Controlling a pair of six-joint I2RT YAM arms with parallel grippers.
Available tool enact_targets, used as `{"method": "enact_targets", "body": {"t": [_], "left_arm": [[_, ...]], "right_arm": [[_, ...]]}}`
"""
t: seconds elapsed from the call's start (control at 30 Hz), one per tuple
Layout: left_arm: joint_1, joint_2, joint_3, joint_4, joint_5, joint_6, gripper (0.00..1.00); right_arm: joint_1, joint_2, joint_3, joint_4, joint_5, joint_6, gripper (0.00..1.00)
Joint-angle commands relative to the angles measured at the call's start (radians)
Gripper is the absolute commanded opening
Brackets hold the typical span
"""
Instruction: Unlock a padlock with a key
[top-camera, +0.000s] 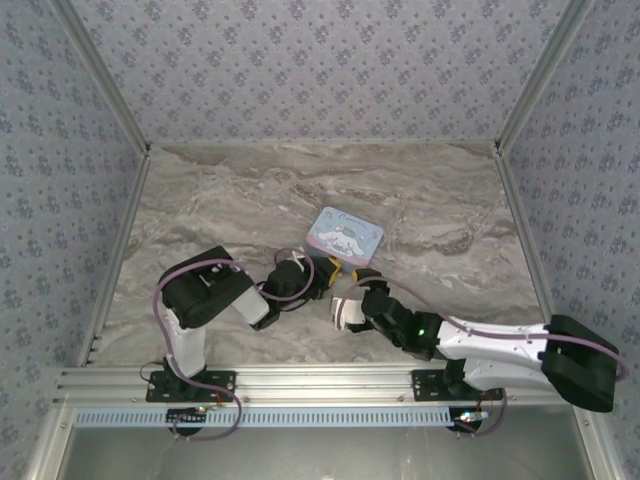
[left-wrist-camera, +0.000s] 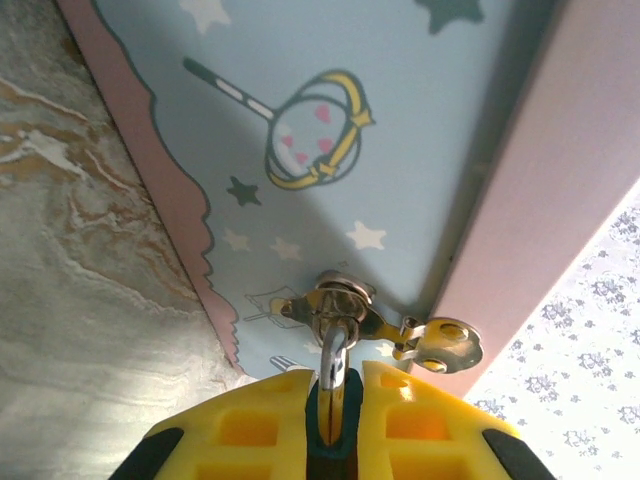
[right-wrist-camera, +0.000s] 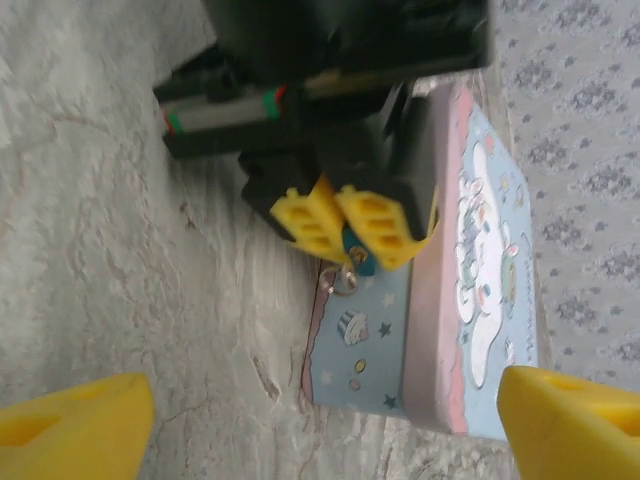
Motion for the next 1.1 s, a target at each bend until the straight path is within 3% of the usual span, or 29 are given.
{"method": "enact_targets", "body": {"t": [0.0, 0.4, 0.8, 1.07], "left_arm": [[0.006, -0.040, 0.002, 0.041, 0.016, -0.014, 0.01], [0.006, -0.051, 0.016, 0.039, 0.025, -0.030, 0.00], [0.006, -0.035, 0.023, 0.047, 0.028, -0.044, 0.00], [0.006, -0.030, 0.029, 0.048, 0.031, -0.047, 0.00]], "right_arm": [[-0.024, 0.053, -0.002, 0.201, 0.052, -0.104, 0.80], [-0.137, 0.234, 0.037, 0.365, -0.101, -0.063, 0.59], [-0.158, 0.327, 0.076, 0.394, -0.116, -0.031, 0.38], [-0.161, 0.380, 0.083, 0.452, -0.081, -0.021, 0.29]]}}
